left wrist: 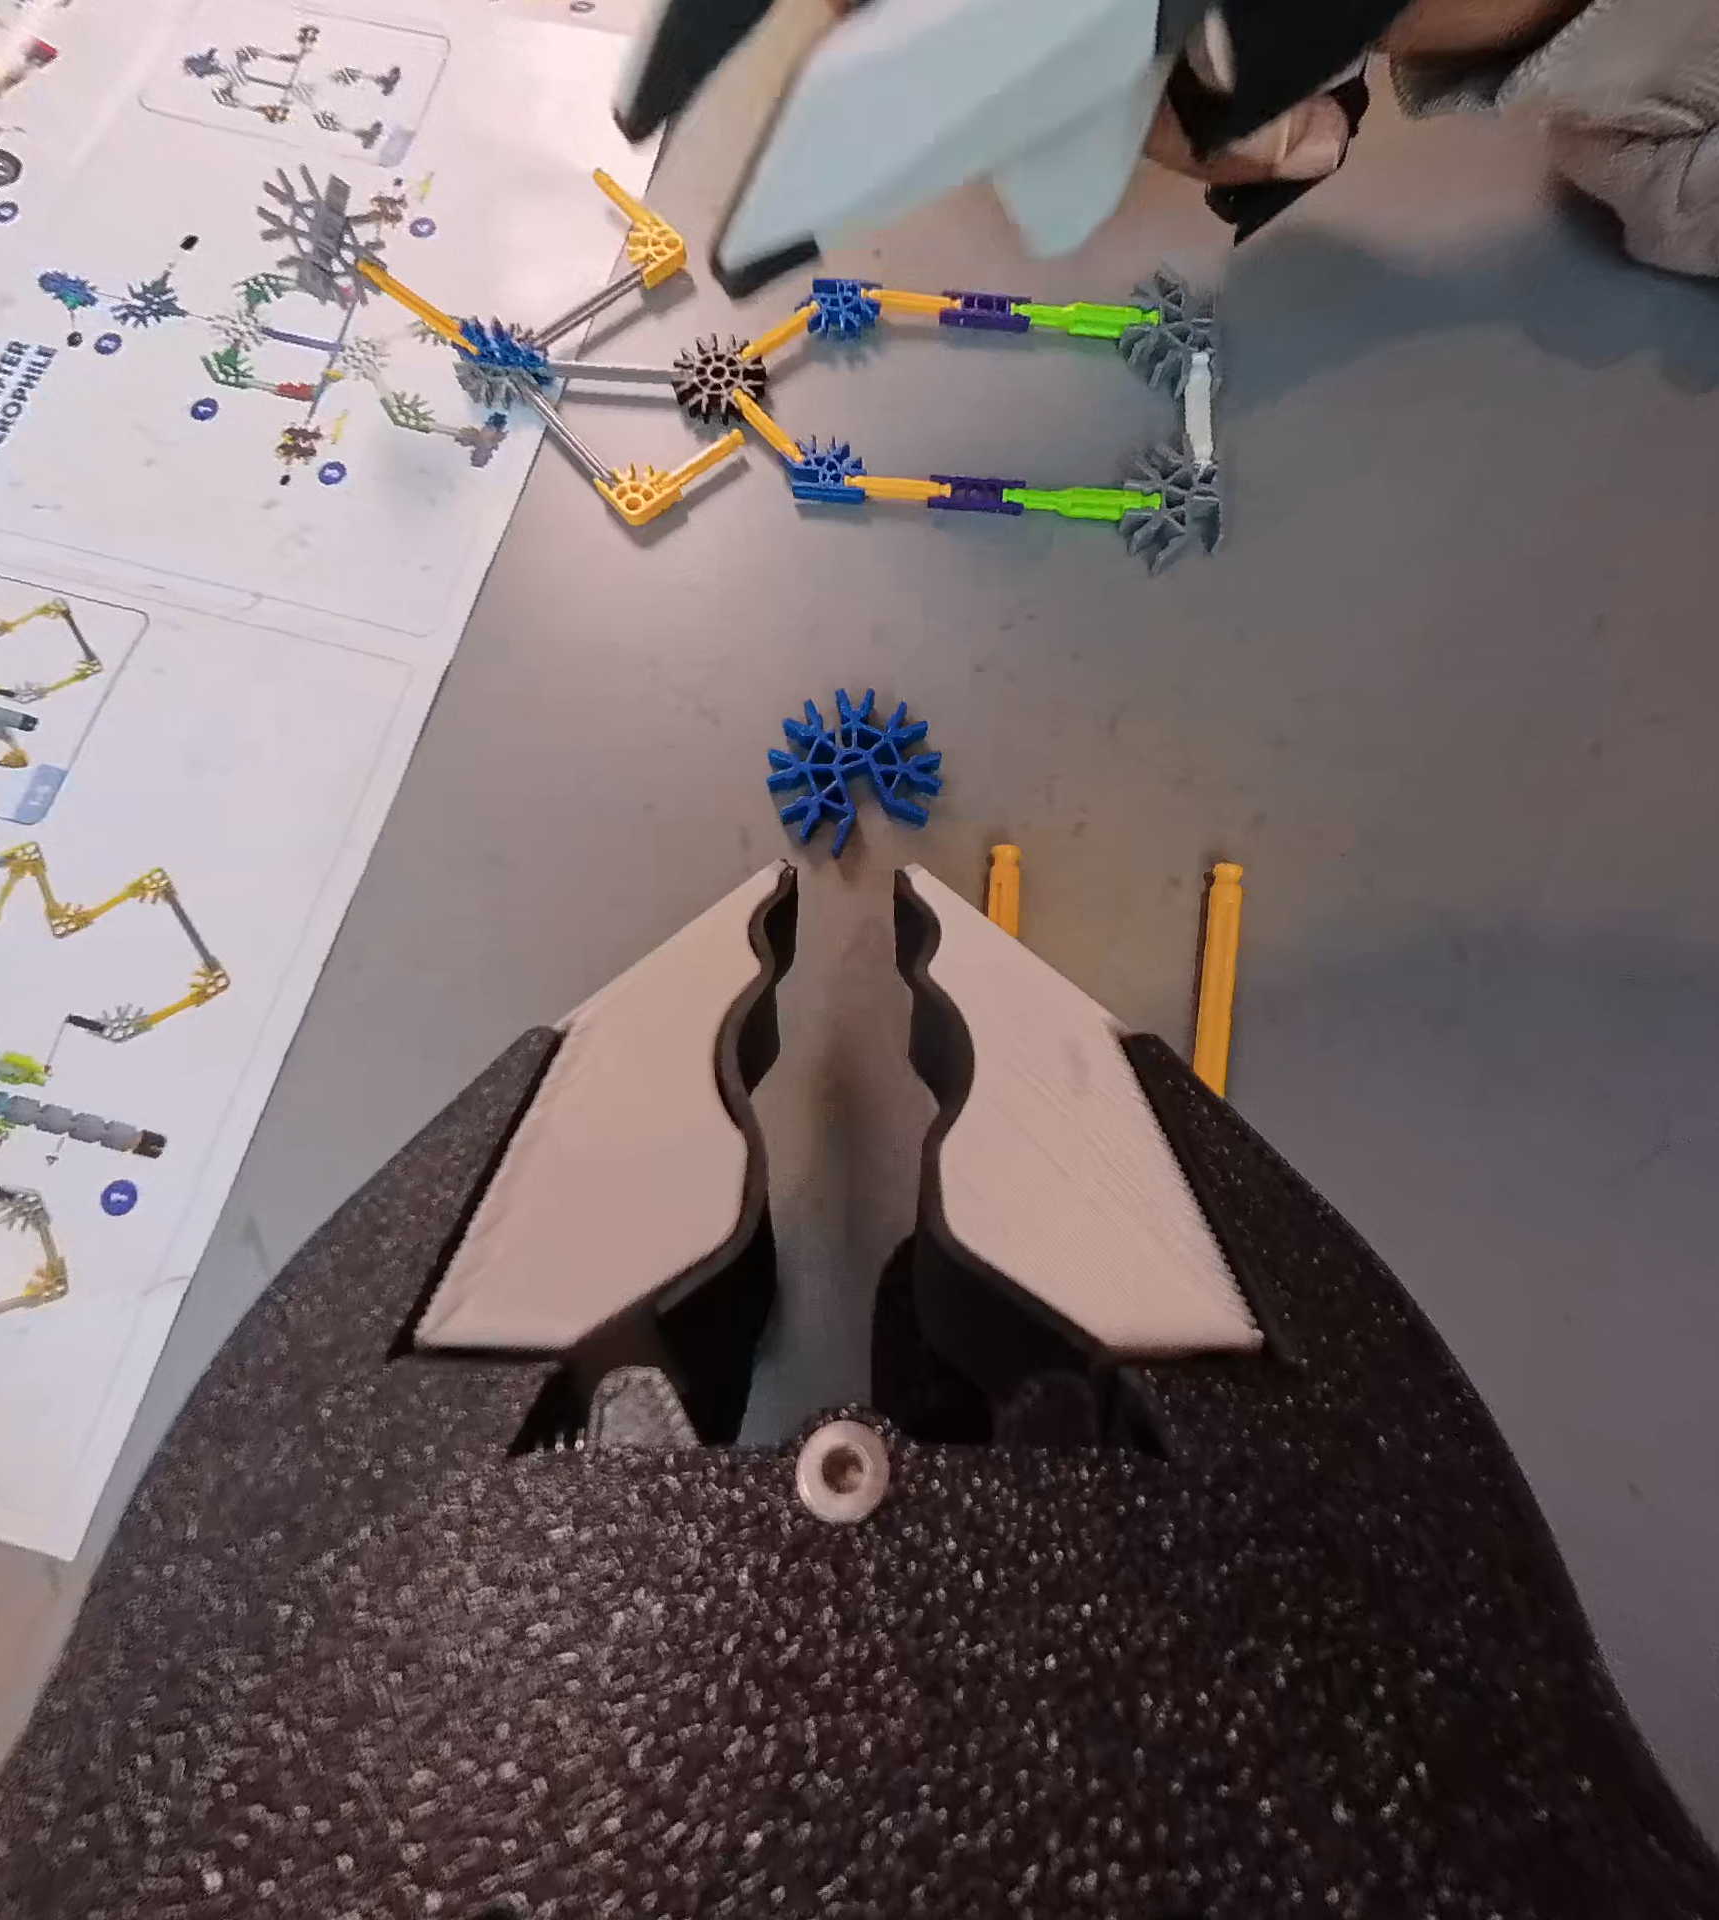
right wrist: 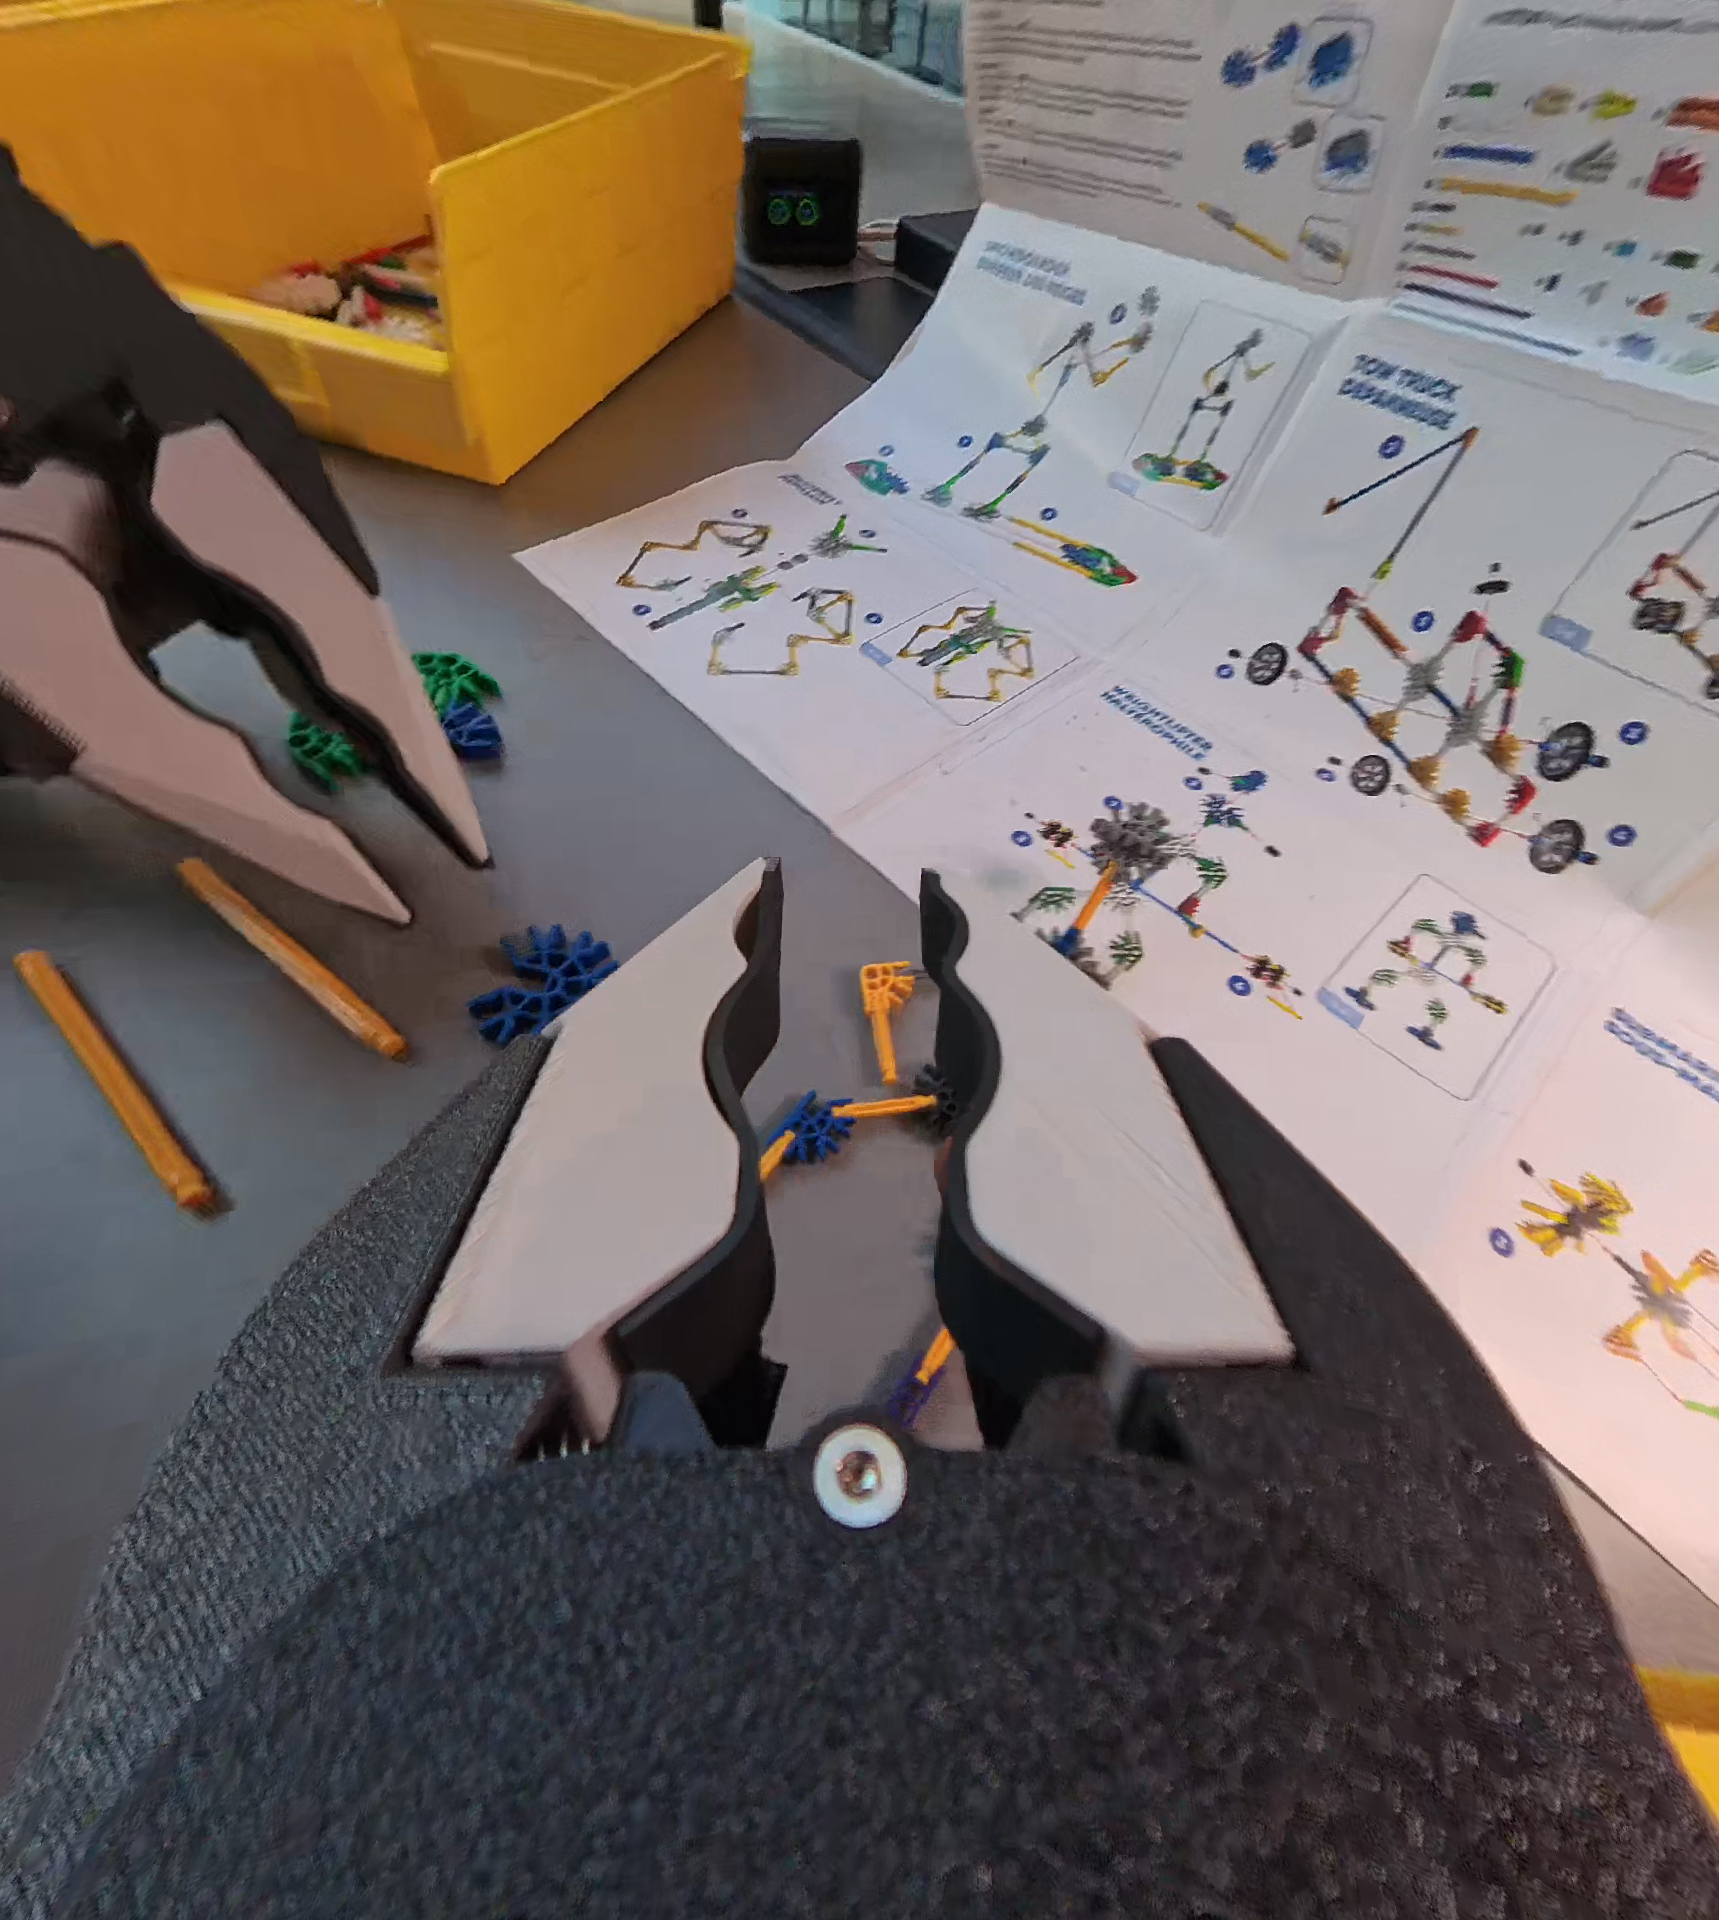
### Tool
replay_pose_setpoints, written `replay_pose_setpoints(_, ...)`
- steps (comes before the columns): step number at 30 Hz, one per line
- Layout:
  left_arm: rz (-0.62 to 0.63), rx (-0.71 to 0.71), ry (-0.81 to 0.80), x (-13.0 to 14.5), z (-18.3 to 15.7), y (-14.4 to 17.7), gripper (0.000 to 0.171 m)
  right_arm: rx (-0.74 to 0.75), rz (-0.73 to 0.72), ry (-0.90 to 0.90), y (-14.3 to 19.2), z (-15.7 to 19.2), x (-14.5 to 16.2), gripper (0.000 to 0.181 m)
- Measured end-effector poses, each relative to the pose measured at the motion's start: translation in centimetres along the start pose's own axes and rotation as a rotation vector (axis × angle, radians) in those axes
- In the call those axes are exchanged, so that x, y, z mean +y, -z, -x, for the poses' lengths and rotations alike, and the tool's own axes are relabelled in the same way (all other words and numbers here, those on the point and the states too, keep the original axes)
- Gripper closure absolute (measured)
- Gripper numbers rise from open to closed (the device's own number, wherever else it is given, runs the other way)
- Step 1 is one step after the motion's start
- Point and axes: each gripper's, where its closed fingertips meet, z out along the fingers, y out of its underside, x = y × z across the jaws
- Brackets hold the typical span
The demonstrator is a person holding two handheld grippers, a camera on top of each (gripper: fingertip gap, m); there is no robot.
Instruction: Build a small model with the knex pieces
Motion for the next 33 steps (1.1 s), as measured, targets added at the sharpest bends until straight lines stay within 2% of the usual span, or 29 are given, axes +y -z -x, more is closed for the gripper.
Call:
replay_pose_setpoints(4, 0.065, 0.097, -0.041, 1.4, -1.4, 1.6, 0.151, -0.206, 0.166, 0.123, -1.0, 5.1, 2.5, 0.152)
replay_pose_setpoints(7, 0.149, 0.134, -0.057, 3.3, -2.4, 1.4, 0.151, -0.267, 0.286, 0.229, -1.7, 6.8, 4.0, 0.149)
replay_pose_setpoints(9, 0.163, 0.128, -0.067, 3.6, -2.6, 1.2, 0.155, -0.308, 0.348, 0.258, -2.1, 7.5, 4.7, 0.146)
replay_pose_setpoints(11, 0.187, 0.112, -0.08, 3.8, -2.5, 1.3, 0.165, -0.326, 0.361, 0.274, -2.2, 8.0, 4.6, 0.146)
replay_pose_setpoints(15, 0.215, 0.106, -0.119, 4.4, -2.7, 2.1, 0.166, -0.478, 0.347, 0.294, 0.0, 10.8, 4.0, 0.147)
replay_pose_setpoints(19, 0.222, 0.091, -0.085, 6.0, -1.3, 5.8, 0.166, -0.636, 0.348, 0.333, 2.1, 14.5, 4.6, 0.15)
replay_pose_setpoints(22, 0.228, 0.094, -0.054, 8.0, -0.5, 7.8, 0.166, -0.632, 0.419, 0.396, 1.5, 15.6, 6.2, 0.154)
replay_pose_setpoints(25, 0.265, 0.089, -0.046, 10.0, -0.5, 7.8, 0.165, -0.659, 0.44, 0.398, 1.2, 16.4, 6.2, 0.175)
replay_pose_setpoints(33, 0.212, 0.067, -0.07, 9.7, -0.5, 7.3, 0.165, -0.669, 0.44, 0.445, 0.3, 18.2, 5.7, 0.177)
